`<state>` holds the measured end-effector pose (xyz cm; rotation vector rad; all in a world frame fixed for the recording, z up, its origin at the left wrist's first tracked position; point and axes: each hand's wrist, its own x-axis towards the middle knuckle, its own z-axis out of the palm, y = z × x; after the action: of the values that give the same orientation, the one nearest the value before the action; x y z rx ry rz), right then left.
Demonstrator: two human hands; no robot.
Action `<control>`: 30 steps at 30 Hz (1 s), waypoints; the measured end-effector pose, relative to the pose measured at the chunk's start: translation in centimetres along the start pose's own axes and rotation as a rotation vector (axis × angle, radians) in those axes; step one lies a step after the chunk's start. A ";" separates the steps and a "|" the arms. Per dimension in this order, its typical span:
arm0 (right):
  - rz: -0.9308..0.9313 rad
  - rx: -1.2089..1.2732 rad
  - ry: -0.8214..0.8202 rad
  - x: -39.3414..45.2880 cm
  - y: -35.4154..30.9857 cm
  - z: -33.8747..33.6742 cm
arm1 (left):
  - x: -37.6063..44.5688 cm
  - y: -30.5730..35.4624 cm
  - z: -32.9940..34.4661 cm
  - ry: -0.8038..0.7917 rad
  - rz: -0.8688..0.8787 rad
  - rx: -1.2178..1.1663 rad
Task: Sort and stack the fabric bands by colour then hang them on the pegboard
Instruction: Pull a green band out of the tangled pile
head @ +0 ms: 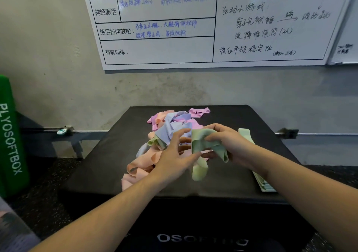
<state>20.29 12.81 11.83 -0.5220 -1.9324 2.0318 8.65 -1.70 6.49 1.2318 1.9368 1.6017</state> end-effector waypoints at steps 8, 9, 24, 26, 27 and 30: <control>-0.015 -0.108 0.013 -2.8 0.1 -0.7 | -1.3 1.4 1.3 0.047 0.018 -0.022; -0.019 -0.164 0.009 -3.2 0.1 -0.9 | -1.5 1.6 1.4 0.075 0.016 -0.013; -0.170 -0.593 0.002 -8.2 0.5 -3.5 | -3.1 4.6 1.2 0.109 -0.361 -0.298; -0.203 -0.548 0.081 -8.3 0.6 -3.5 | -3.2 4.9 1.5 0.114 -0.356 -0.286; -0.210 -0.499 0.105 -8.4 0.6 -3.3 | -3.3 5.0 1.6 0.118 -0.353 -0.289; -0.237 -0.447 0.081 -8.9 0.6 -2.1 | -3.6 5.7 2.1 0.115 -0.348 -0.298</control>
<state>29.22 10.68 11.66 -0.4360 -2.2806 1.4177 14.47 -3.26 10.10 0.6587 1.7731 1.7207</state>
